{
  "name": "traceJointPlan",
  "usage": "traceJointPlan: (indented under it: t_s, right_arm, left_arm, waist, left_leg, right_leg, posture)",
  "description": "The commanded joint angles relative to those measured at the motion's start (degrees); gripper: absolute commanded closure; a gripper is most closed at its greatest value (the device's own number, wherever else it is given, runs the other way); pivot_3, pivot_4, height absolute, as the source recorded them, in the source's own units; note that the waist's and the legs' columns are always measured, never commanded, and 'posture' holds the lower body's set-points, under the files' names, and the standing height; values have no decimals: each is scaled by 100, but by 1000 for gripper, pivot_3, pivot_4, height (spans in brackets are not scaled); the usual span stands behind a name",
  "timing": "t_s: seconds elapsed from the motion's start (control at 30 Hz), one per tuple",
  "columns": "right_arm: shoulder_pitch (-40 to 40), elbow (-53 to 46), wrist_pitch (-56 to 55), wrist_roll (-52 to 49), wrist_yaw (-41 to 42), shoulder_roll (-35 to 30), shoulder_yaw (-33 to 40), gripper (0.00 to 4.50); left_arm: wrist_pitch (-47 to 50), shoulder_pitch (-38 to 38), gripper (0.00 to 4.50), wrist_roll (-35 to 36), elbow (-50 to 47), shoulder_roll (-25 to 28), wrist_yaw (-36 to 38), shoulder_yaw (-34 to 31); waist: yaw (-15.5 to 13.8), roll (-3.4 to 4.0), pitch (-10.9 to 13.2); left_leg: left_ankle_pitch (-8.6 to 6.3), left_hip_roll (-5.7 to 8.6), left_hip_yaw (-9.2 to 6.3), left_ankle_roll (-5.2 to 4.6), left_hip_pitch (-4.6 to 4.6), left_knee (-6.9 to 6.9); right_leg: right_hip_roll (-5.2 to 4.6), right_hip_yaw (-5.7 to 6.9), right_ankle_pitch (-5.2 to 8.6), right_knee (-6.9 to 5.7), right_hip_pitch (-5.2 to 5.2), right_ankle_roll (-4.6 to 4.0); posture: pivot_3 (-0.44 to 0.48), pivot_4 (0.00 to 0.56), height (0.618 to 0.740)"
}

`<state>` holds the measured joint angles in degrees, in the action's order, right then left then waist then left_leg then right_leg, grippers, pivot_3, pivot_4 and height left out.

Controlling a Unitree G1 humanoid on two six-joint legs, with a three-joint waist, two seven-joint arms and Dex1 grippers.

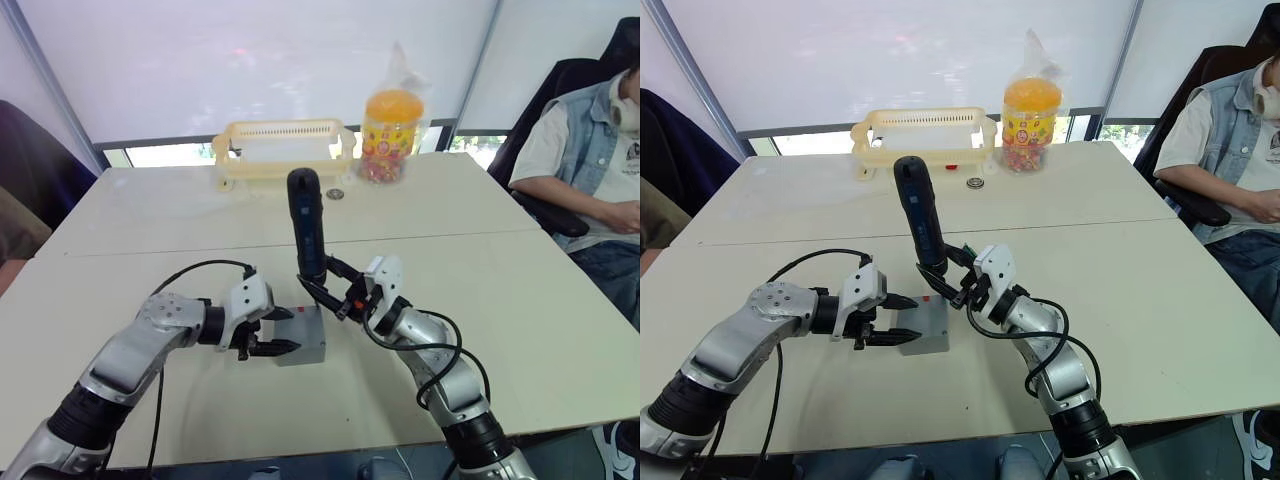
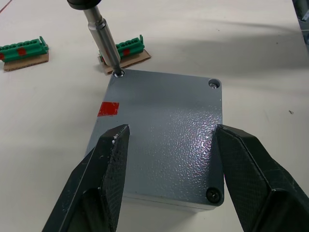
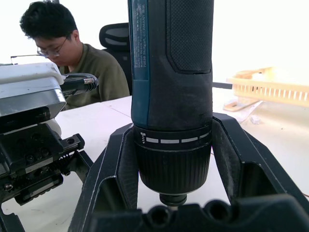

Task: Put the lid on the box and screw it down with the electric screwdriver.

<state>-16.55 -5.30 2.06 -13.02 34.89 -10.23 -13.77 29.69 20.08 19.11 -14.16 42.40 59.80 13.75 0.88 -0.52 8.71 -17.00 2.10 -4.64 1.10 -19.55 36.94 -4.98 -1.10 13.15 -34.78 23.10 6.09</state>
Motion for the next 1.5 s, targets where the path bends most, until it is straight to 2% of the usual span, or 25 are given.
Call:
traceJointPlan:
  t_s: [0.03, 0.23, 0.33, 0.43, 0.5, 0.6, 0.67, 0.77, 0.9, 0.97, 1.03, 1.1, 1.2, 1.33, 1.5]
  right_arm:
    - [179, 409, 235, 234, -23, -142, -48, 2725]
    - [78, 147, 291, 139, -122, -79, 57, 2725]
    - [-121, -574, 540, -225, -295, 18, 323, 2725]
    - [-417, -1346, 1000, -764, -499, 104, 636, 2725]
    - [-755, -1890, 1467, -1237, -703, 116, 890, 2725]
    - [-1440, -2538, 2528, -2480, -1277, 54, 1517, 2725]
    - [-1797, -2626, 3152, -3247, -1718, -72, 1966, 2725]
    - [-2135, -2546, 3840, -4182, -2377, -283, 2494, 2725]
    - [-2385, -1952, 4926, -5861, -3431, -1109, 3265, 2725]
    - [-2212, -1386, 5939, -6991, -3862, -2180, 3393, 2725]
    - [-2065, -844, 6821, -7539, -4321, -3130, 3222, 2725]
    - [-1937, -517, 7375, -7884, -4654, -3882, 2952, 2725]
    - [-1548, -85, 7728, -9008, -4947, -5012, 2576, 2725]
    - [-997, 194, 7529, -9909, -5218, -5770, 2216, 2725]
    - [-478, 167, 7190, -9998, -5534, -5968, 2013, 2725]
  left_arm:
    - [155, -180, 1628, -359, 272, 100, 17, 344]
    - [148, -175, 1628, -360, 276, 93, 23, 353]
    - [147, -186, 1628, -368, 259, 91, 14, 356]
    - [139, -205, 1628, -366, 237, 106, 15, 333]
    - [158, -232, 1628, -318, 191, 140, 23, 259]
    - [258, -295, 1628, -195, -5, 244, 27, 46]
    - [295, -356, 1628, -67, -187, 291, 25, -151]
    - [511, -360, 1628, 320, -493, 280, -16, -533]
    - [1446, 6, 1628, 1466, -1067, 277, -192, -1449]
    - [1938, 366, 1628, 2107, -1317, 482, -121, -1855]
    - [2136, 561, 1628, 2393, -1490, 672, -19, -1962]
    - [2144, 663, 1628, 2468, -1580, 812, 77, -1906]
    - [2094, 829, 1628, 2550, -1643, 930, 237, -1779]
    - [2002, 835, 1628, 2577, -1722, 905, 342, -1551]
    - [1784, 614, 1628, 2393, -1757, 745, 241, -1200]
  waist:
    - [1, 2, 1]
    - [-4, 6, 4]
    - [-16, 12, 13]
    - [-29, 25, 27]
    - [-27, 48, 52]
    - [-20, 67, 90]
    - [-7, 66, 89]
    - [-6, 66, 90]
    - [-13, 58, 189]
    - [-56, 43, 243]
    - [-56, 27, 253]
    - [-34, 31, 254]
    - [-26, 37, 262]
    - [23, 40, 274]
    - [-27, 36, 277]
  left_leg:
    - [0, 0, -1, 0, -1, -1]
    - [0, 0, -4, 0, -5, -18]
    - [1, 1, -4, -1, -8, -29]
    - [4, 5, -10, -2, -62, -27]
    - [9, 9, -16, 6, -99, -16]
    - [10, 15, -14, 7, -118, -16]
    - [12, 15, -15, 7, -169, -12]
    - [12, 8, -18, 9, -182, -14]
    - [12, 12, -14, 7, -197, -12]
    - [13, 15, -17, 7, -223, 11]
    - [15, 21, -24, 7, -285, 35]
    - [14, 30, -10, 6, -296, 30]
    - [15, 33, 13, 7, -320, 18]
    - [14, 20, 46, 5, -348, 24]
    - [-5, 20, 44, -29, -347, 60]
  right_leg:
    - [0, 1, 0, 3, 0, 0]
    - [-1, 8, -1, 38, -5, 0]
    - [-2, 11, -2, 48, -5, 0]
    - [-1, 22, -8, 46, 22, -5]
    - [6, 32, -26, 39, 52, -28]
    - [1, 34, -28, 40, 67, -27]
    - [4, 36, -36, 30, 122, -14]
    - [7, 42, -43, 23, 141, -3]
    - [0, 43, -32, 32, 145, -24]
    - [-1, 47, -33, 31, 156, -25]
    - [-4, 59, -40, 34, 196, -16]
    - [-15, 55, -66, 41, 207, 30]
    - [-20, 53, -63, 62, 228, 37]
    - [-10, 56, -67, 66, 245, 43]
    - [-3, 57, -68, 63, 235, 45]
  posture:
    - [0, 150, 740]
    - [0, 150, 740]
    - [0, 150, 740]
    - [0, 150, 740]
    - [0, 150, 740]
    - [0, 150, 740]
    - [0, 150, 740]
    - [0, 150, 740]
    - [0, 150, 740]
    - [0, 150, 740]
    - [0, 150, 740]
    - [0, 150, 740]
    - [0, 150, 740]
    - [0, 150, 740]
    - [0, 150, 740]
